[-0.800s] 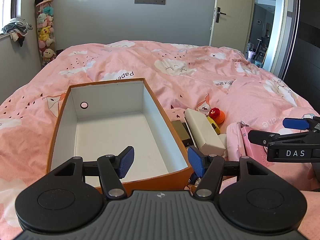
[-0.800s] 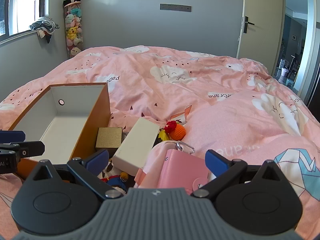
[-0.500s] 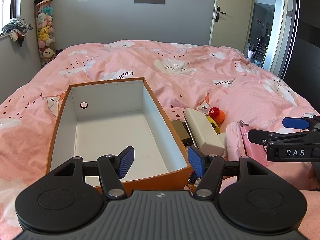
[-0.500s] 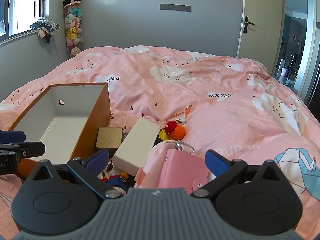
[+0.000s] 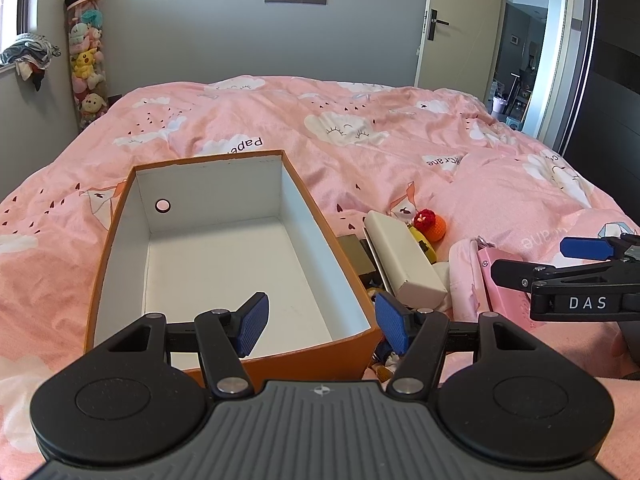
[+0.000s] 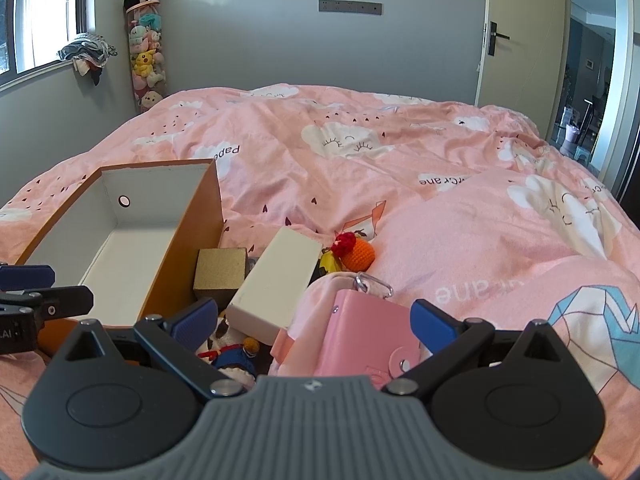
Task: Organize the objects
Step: 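Reach the right gripper toward the pink pouch beside the white box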
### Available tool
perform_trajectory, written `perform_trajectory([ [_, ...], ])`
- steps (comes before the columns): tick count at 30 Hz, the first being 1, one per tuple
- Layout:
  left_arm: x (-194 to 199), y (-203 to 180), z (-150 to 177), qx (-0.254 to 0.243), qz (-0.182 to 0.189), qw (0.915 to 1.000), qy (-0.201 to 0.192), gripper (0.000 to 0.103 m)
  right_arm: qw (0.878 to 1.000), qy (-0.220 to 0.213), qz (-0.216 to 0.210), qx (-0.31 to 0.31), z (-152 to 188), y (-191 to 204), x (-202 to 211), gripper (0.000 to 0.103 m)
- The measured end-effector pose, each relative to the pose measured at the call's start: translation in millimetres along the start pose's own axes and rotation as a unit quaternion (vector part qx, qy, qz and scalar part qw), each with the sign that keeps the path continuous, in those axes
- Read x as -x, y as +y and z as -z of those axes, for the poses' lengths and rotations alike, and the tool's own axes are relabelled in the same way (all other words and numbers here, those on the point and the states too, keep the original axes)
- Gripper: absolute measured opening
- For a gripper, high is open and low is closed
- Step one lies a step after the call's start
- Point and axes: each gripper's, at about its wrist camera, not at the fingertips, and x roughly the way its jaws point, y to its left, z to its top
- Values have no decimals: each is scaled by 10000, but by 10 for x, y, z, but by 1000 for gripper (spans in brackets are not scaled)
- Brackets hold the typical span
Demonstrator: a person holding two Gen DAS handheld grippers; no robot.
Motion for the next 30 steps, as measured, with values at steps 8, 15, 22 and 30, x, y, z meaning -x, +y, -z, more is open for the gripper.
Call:
perform_trajectory([
  [8, -36, -8, -43, -74, 149, 9998, 99, 68, 9984, 512, 202, -115, 21, -55, -180, 102],
  [15, -107, -69, -147, -388, 341, 9984, 246, 66, 9906, 1335, 281, -39, 134, -71, -525, 74],
  [22, -229, -139, -207, -582, 470, 9960, 498, 66, 9836, 1692, 366, 514, 197, 81, -825, 92],
  [30, -263, -175, -371, -755, 732, 9924, 634, 65, 9890, 1459, 163, 168, 102, -93, -589, 68],
])
